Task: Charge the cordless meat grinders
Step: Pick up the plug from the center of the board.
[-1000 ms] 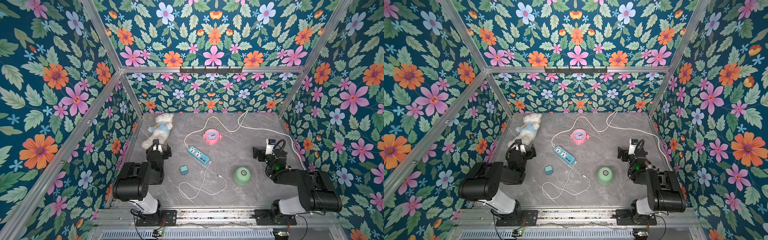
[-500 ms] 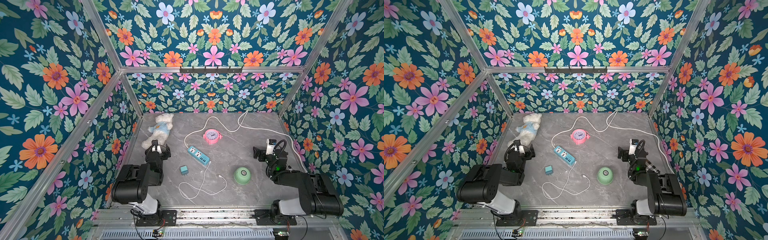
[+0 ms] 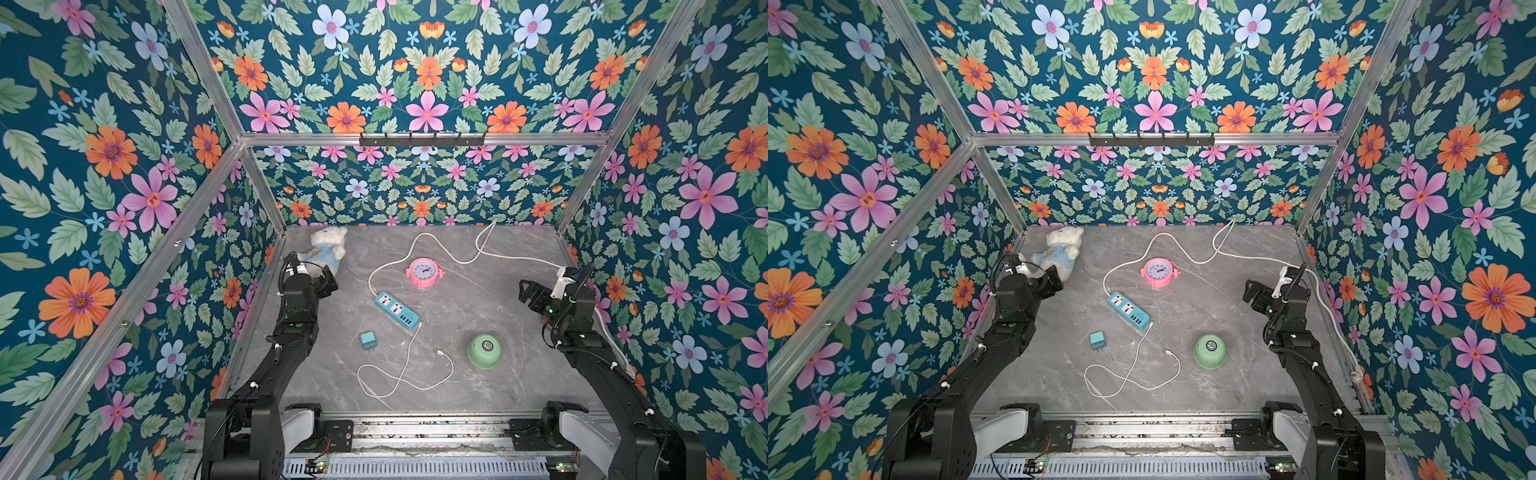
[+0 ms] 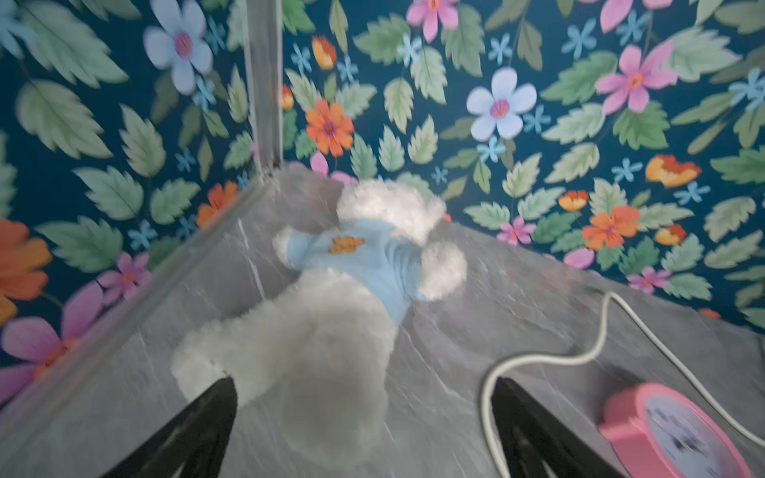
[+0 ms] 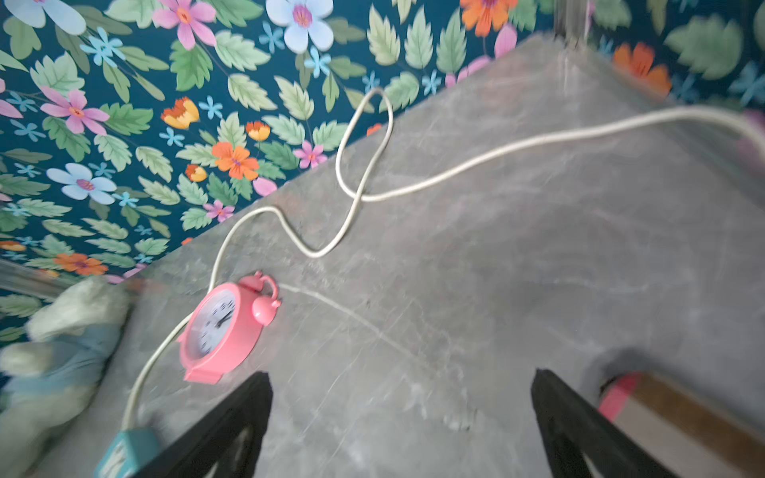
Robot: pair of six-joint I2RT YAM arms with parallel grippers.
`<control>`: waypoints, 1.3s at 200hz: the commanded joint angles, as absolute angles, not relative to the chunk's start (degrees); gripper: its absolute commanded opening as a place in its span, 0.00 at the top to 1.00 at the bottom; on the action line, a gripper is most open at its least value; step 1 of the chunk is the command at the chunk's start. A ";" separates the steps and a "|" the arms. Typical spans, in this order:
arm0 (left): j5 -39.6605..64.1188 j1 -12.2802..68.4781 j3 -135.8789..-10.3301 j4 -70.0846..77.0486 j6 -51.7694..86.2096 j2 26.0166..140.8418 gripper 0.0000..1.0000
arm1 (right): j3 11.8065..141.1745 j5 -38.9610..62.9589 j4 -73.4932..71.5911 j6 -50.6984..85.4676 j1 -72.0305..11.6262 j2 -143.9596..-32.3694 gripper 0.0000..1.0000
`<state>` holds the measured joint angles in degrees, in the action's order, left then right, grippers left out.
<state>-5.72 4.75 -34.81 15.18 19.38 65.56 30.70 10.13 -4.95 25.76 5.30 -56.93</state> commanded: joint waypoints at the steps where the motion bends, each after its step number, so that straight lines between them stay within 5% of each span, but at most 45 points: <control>1: -4.31 9.26 -36.48 -6.62 29.13 63.70 0.01 | 33.44 16.39 8.84 32.61 5.03 -56.28 0.01; 52: -5.58 26.05 -38.27 -22.13 41.78 65.20 0.01 | 39.70 18.83 22.55 30.36 3.24 -54.24 0.01; 143: -13.77 37.34 -41.58 -31.35 54.93 77.52 0.02 | 40.61 15.56 25.31 29.97 2.27 -52.38 0.01; 189: -11.78 38.21 -42.91 -26.68 52.58 83.67 0.14 | 39.60 14.77 25.32 30.30 2.24 -51.27 0.01; 260: -10.96 39.13 -42.11 -24.96 50.35 85.67 0.47 | 38.67 14.37 24.83 29.97 2.27 -50.72 0.01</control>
<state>-10.31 39.07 -42.30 -24.91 51.44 85.60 38.79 14.76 24.58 29.78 2.26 -50.59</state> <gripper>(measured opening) 0.574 0.992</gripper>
